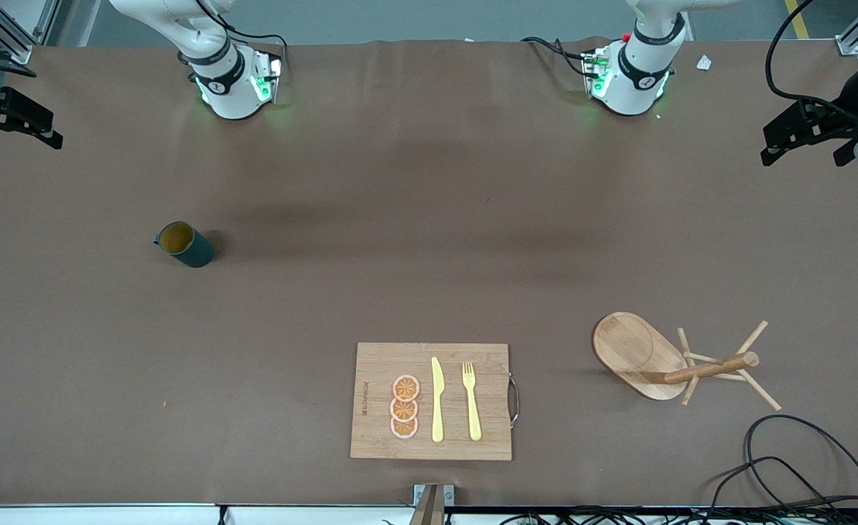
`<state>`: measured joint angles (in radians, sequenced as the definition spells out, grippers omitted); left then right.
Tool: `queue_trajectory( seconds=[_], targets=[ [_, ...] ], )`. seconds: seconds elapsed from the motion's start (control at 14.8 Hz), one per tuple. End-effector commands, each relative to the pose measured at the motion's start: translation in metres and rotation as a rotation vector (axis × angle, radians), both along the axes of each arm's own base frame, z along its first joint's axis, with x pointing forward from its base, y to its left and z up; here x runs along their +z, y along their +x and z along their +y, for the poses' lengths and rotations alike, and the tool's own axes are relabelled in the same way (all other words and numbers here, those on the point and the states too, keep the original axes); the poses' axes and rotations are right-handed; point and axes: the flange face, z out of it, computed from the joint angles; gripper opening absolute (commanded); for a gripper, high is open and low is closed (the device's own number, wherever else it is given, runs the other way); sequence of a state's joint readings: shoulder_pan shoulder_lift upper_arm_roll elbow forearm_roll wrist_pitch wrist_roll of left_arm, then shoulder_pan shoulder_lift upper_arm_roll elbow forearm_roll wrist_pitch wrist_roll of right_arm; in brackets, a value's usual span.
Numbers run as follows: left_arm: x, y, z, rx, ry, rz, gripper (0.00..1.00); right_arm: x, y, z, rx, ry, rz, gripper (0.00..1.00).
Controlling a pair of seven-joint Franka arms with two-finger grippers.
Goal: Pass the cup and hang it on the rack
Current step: 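Move the right gripper out toward the teal mug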
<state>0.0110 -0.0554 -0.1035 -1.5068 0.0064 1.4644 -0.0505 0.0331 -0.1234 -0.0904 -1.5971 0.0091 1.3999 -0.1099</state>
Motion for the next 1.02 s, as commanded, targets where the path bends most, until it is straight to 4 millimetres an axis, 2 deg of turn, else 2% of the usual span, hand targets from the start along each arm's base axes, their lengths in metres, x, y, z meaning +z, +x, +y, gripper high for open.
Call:
queue_trajectory(
  seconds=[0.0,0.34,0.54,0.81,0.95],
  targets=[
    [0.005,-0.002,-0.002,-0.012,-0.012,0.007,1.00,0.001,-0.006,0.001,0.008,0.010,-0.008,1.00],
    [0.003,-0.001,-0.003,-0.019,0.002,0.008,1.00,0.001,-0.006,0.002,0.011,0.010,-0.007,1.00],
    [-0.014,0.013,0.002,-0.015,-0.002,0.039,1.00,0.004,-0.006,0.002,0.010,0.010,-0.010,1.00],
    [-0.020,0.016,-0.004,-0.006,-0.007,0.052,1.00,0.013,-0.002,0.001,0.004,0.004,-0.030,1.00],
    [-0.034,0.025,-0.006,-0.010,-0.006,0.075,1.00,0.011,-0.001,-0.003,-0.006,0.005,-0.027,1.00]
  ],
)
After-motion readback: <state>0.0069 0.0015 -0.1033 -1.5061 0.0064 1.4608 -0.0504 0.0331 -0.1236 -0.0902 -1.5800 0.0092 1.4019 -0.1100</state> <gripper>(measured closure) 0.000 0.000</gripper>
